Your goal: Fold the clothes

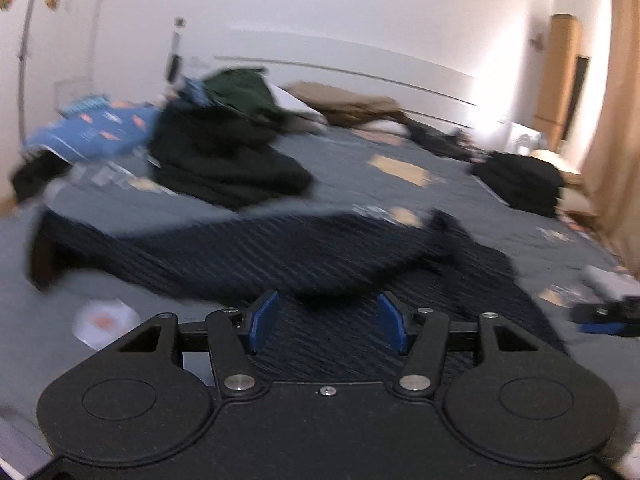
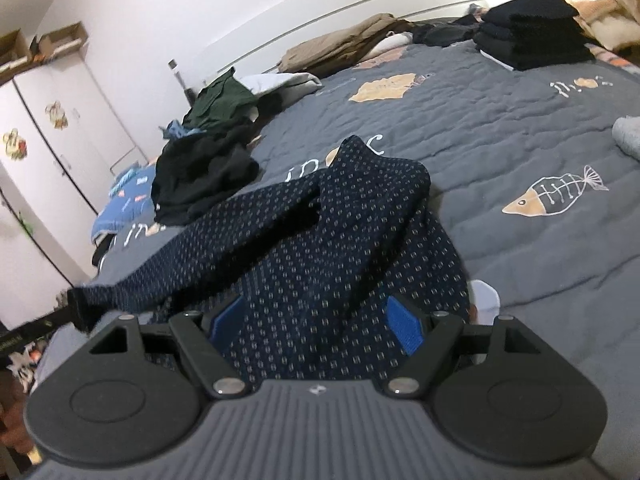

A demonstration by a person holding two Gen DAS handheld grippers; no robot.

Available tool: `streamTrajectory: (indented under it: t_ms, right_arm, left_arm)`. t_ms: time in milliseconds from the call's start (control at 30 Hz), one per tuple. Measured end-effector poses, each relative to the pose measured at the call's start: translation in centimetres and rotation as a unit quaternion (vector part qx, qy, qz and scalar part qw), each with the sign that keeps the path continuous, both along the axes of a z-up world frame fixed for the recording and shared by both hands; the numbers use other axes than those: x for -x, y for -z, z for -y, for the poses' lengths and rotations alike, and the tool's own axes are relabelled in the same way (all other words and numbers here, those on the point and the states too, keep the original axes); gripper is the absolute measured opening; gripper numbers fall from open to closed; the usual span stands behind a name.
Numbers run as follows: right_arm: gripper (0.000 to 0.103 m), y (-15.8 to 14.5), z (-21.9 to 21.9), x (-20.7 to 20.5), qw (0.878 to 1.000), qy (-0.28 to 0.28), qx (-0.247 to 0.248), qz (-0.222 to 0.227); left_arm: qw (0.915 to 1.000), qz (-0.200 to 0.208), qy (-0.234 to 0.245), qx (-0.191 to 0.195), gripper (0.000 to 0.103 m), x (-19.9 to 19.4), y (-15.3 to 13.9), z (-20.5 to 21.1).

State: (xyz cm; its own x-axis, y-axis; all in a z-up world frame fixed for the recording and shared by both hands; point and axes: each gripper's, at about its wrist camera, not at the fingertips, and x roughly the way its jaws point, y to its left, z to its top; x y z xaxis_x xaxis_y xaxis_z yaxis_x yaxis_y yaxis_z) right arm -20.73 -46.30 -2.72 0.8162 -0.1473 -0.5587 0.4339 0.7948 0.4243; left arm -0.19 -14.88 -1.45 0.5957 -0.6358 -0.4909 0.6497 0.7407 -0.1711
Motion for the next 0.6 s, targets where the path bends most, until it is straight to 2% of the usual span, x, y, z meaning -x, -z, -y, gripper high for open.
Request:
streamTrajectory:
  t_ms: [67, 167, 333, 400, 467, 600]
  right_arm:
    - [0.077, 0.0, -0.5, 0.7, 1.000, -0.005, 0.010, -0.006]
    - [0.077, 0.4, -1.1, 1.7, 1.000, -0.014, 0.014, -0.016]
    - [0.077, 1.7, -2.6, 2.4, 0.998, -0.048, 0.018, -0.046]
    - [0.077, 2.2, -3.1, 2.8, 0.996, -0.054, 0.016, -0.065]
    - [0.077, 2.7, -3.5, 3.7, 0.996, -0.049, 0.005, -0.071]
    - [0.077, 3.4, -5.1, 4.9, 0.995, -0.053, 0.011, -0.080]
  left_arm:
    - [0.9999, 0.004, 0.009, -0.008, 0.055, 1.1, 0.7, 0.9]
    - [0.9994, 0.022, 0.015, -0.021, 0.063, 2.5, 1.4, 1.8]
    - [0.9985, 0.027, 0.015, -0.045, 0.064, 3.4, 2.3, 2.5]
    - [0.9984, 0.033, 0.014, -0.043, 0.065, 3.8, 2.1, 2.5]
    - [0.9988, 0.029, 0.014, -0.037, 0.072, 3.9, 2.1, 2.7]
    - [0.9985, 0.028, 0.022, -0.041, 0.073, 4.3, 2.2, 3.3]
